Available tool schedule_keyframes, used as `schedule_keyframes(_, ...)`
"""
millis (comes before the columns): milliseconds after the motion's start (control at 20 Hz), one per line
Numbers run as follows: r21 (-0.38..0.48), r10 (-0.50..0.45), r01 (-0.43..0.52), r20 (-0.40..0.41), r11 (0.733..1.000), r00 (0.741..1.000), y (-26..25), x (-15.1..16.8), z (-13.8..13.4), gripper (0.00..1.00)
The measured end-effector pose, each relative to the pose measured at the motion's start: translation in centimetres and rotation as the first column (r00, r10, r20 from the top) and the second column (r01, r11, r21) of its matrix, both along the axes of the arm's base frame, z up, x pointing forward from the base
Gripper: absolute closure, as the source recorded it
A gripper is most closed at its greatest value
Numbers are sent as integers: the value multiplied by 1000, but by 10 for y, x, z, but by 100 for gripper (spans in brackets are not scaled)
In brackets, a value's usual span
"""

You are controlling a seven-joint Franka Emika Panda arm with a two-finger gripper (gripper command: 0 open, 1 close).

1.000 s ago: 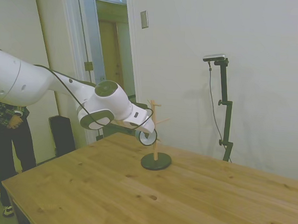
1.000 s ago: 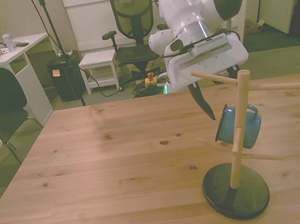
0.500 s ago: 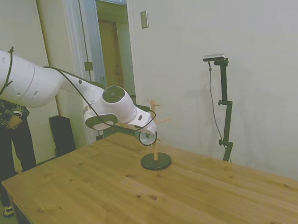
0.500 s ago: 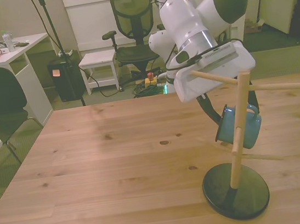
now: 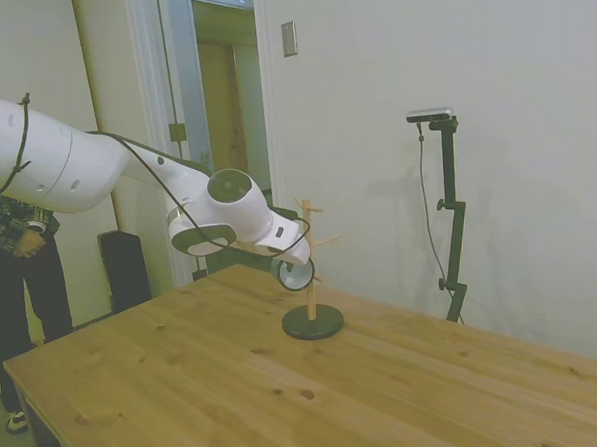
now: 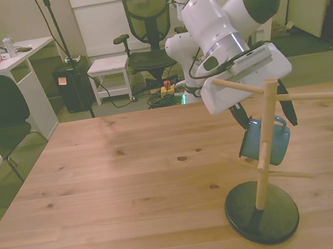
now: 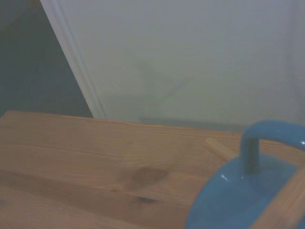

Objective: Unload the mug

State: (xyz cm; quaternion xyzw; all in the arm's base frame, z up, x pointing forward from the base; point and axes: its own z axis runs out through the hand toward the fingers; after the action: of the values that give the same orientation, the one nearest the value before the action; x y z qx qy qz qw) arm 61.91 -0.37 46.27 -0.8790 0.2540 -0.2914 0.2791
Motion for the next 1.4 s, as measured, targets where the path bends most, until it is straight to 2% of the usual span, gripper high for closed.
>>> schedule_keyframes(700,9,10,-10,-16,1000,1000,0,0,-4,100)
schedule_keyframes(1400,10,36,-36,-4,999,999,15,-8,6,100)
